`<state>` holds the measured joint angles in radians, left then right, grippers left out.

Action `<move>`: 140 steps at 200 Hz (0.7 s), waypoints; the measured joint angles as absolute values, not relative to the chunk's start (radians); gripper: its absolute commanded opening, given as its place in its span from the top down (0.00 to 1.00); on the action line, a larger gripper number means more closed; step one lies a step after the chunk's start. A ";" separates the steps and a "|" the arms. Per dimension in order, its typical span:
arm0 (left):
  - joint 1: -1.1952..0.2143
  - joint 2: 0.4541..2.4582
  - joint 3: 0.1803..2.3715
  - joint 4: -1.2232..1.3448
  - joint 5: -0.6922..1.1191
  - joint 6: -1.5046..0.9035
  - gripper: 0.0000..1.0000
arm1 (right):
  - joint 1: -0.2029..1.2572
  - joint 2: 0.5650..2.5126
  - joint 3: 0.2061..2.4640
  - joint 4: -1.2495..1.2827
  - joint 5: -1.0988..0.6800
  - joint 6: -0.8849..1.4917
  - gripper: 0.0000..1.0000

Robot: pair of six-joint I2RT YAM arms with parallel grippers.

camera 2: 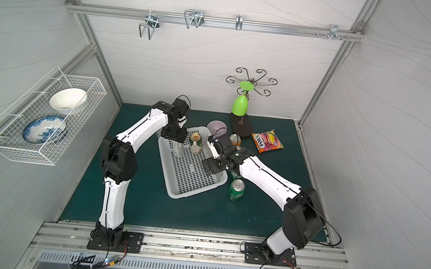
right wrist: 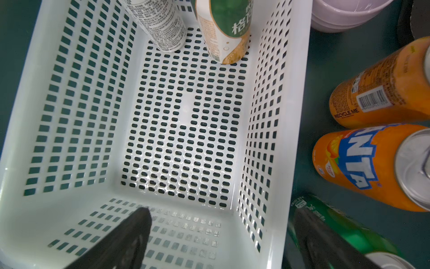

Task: Take out the drinks from the basket
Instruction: Pick up the drink from the basket.

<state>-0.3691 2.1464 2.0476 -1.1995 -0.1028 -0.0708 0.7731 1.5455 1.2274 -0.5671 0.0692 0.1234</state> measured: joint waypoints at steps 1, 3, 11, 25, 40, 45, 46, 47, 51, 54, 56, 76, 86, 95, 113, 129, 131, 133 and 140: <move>-0.369 2.146 2.048 -1.200 -0.103 -0.070 0.36 | 0.773 1.546 1.227 -0.567 0.069 0.123 0.01; -0.369 2.146 2.048 -1.200 -0.104 -0.071 0.37 | 0.773 1.546 1.227 -0.567 0.069 0.123 0.01; -0.369 2.146 2.048 -1.200 -0.105 -0.071 0.39 | 0.773 1.545 1.227 -0.567 0.069 0.123 0.01; -0.371 2.146 2.048 -1.201 -0.105 -0.071 0.44 | 0.773 1.544 1.225 -0.565 0.070 0.123 0.01; -0.371 2.146 2.048 -1.201 -0.106 -0.071 0.47 | 0.773 1.542 1.225 -0.565 0.070 0.123 0.01; -0.371 2.146 2.048 -1.201 -0.106 -0.071 0.48 | 0.773 1.541 1.225 -0.565 0.070 0.123 0.01; -0.371 2.146 2.048 -1.202 -0.106 -0.071 0.48 | 0.773 1.540 1.224 -0.565 0.070 0.123 0.01; -0.371 2.146 2.048 -1.202 -0.106 -0.072 0.48 | 0.773 1.540 1.224 -0.565 0.070 0.123 0.01; -0.371 2.146 2.048 -1.202 -0.106 -0.071 0.49 | 0.773 1.539 1.224 -0.565 0.070 0.123 0.01; -0.371 2.146 2.048 -1.201 -0.106 -0.071 0.49 | 0.773 1.538 1.224 -0.565 0.070 0.123 0.01; -0.371 2.146 2.048 -1.201 -0.106 -0.072 0.49 | 0.773 1.538 1.224 -0.565 0.070 0.123 0.01; -0.371 2.146 2.048 -1.203 -0.106 -0.072 0.50 | 0.773 1.532 1.224 -0.565 0.072 0.123 0.01; -0.371 2.145 2.048 -1.204 -0.106 -0.071 0.50 | 0.773 1.528 1.223 -0.565 0.073 0.123 0.01; -0.371 2.144 2.048 -1.205 -0.106 -0.071 0.51 | 0.773 1.523 1.222 -0.565 0.074 0.123 0.01; -0.371 2.140 2.048 -1.211 -0.113 -0.071 0.53 | 0.773 1.513 1.219 -0.565 0.075 0.123 0.01; -0.371 2.133 2.048 -1.223 -0.120 -0.070 0.54 | 0.773 1.503 1.215 -0.565 0.076 0.123 0.01; -0.371 2.131 2.048 -1.225 -0.121 -0.070 0.54 | 0.773 1.502 1.214 -0.565 0.076 0.123 0.01; -0.371 2.130 2.048 -1.225 -0.121 -0.070 0.54 | 0.773 1.501 1.214 -0.565 0.077 0.123 0.01; -0.371 2.122 2.048 -1.231 -0.125 -0.070 0.53 | 0.773 1.496 1.212 -0.564 0.078 0.123 0.01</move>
